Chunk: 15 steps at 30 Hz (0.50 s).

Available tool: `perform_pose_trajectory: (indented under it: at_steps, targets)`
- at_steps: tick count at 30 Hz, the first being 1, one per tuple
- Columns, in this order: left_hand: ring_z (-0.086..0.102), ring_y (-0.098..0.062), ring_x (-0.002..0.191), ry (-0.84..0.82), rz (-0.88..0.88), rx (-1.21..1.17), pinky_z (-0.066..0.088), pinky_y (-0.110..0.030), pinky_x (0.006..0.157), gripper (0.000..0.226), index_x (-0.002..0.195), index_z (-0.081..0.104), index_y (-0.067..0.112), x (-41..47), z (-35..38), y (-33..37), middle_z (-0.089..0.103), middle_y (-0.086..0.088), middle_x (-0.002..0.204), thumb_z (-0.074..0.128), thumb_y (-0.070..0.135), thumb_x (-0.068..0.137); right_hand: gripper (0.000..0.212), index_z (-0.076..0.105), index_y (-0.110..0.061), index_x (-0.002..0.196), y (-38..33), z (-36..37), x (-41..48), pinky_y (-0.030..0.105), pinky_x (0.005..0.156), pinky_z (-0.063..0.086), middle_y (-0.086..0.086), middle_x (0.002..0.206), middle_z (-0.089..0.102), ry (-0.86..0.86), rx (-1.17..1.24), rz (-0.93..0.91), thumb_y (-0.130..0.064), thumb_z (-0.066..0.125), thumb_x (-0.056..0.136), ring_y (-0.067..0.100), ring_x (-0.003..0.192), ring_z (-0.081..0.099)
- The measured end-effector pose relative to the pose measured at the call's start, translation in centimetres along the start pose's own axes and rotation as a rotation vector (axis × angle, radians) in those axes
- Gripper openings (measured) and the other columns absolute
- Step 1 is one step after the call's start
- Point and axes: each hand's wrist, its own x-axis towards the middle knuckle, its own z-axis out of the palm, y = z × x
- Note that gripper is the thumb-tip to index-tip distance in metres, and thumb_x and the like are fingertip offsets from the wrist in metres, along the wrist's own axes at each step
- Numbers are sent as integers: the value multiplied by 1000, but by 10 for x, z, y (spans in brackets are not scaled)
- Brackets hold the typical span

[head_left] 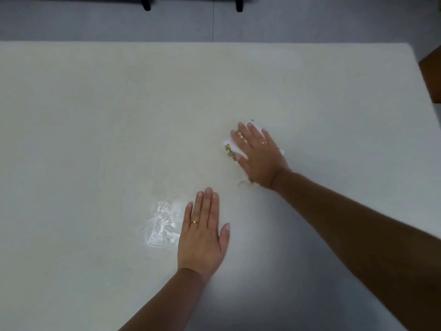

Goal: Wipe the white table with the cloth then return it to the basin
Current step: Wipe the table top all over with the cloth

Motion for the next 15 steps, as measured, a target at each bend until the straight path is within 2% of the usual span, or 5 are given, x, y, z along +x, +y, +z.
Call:
perform_pose_trajectory:
  at_steps: [2,5,9,12,15]
  targets:
    - [7,-23,149,-4,-2,-4,11,-43,118,65,151,16,6,0,0,0,13,-10,160,27,39,96,58,12,-19,150,36,-6,10,43,117,3,10,159,5,5,-11,91,-36,32,99,27,147,4]
    - [9,-23,148,-3,-8,-12,12,-43,118,65,151,17,6,0,-1,1,15,-10,160,28,39,96,57,8,-18,151,64,-9,24,44,117,2,9,160,2,46,61,456,-36,26,100,26,147,1]
    - [13,-25,148,5,-3,1,16,-45,116,65,150,21,5,1,0,1,18,-11,159,30,39,95,59,5,-18,151,14,-7,51,49,117,0,8,160,1,85,146,829,-42,19,99,30,146,-1]
    - [13,-24,148,7,-2,1,17,-45,116,65,150,22,6,0,1,1,18,-10,160,31,39,95,59,4,-21,151,-30,1,58,48,116,-3,7,160,-1,63,66,484,-44,19,99,30,146,-3]
    - [14,-25,148,3,1,-12,19,-46,115,64,150,23,6,1,2,-1,18,-10,160,30,40,97,56,13,-24,150,-9,-7,53,43,117,1,5,160,6,25,51,42,-41,28,99,25,147,3]
